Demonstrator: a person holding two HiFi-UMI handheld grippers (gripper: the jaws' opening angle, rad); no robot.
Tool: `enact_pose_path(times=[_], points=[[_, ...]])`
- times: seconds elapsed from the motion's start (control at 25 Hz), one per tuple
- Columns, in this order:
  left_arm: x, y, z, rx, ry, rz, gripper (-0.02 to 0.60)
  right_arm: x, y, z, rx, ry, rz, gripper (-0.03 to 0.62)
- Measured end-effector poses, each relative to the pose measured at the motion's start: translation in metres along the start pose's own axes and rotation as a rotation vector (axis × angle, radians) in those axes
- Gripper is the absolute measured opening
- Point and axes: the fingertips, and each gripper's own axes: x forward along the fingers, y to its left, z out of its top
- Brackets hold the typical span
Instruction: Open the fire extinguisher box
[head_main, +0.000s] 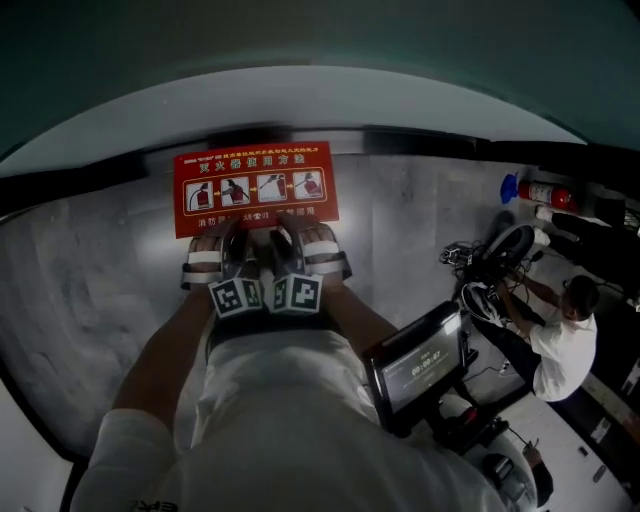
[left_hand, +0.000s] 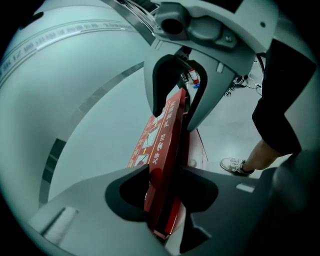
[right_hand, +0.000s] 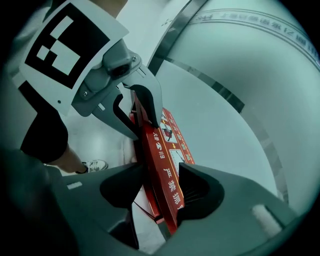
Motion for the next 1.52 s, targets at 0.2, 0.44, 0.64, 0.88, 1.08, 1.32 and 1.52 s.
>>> enact_pose_path(times=[0.2,0.44,0.64,0.88,1.08,1.32,1.52], points=[[-0.026,0.029,0.018,-0.003,-0.019,0.037,0.130,-0.024,-0.023,0.009,-0.006,-0.006,-0.040,0.215],[-0.035,0.041,0.024,0.012,-0.049,0.058,0.118,-0.029,-0.037,0.007,-0.033,0.013,-0.094,0.190],[-0.034,0.098,0.038,0.024,-0.063,0.069,0.118,-0.025,-0.092,0.015,-0.059,0.041,-0.118,0.140],[-0.031,0.127,0.043,0.017,-0.098,0.110,0.123,-0.021,-0.120,0.027,-0.083,0.019,-0.141,0.127],[-0.032,0.152,0.049,0.004,-0.109,0.160,0.120,-0.023,-0.144,0.037,-0.100,0.005,-0.176,0.118],[-0.023,0.184,0.052,0.000,-0.097,0.196,0.115,-0.016,-0.176,0.050,-0.124,0.000,-0.219,0.112],[-0.011,0.205,0.054,0.013,-0.082,0.227,0.110,-0.007,-0.196,0.055,-0.148,-0.006,-0.254,0.107]])
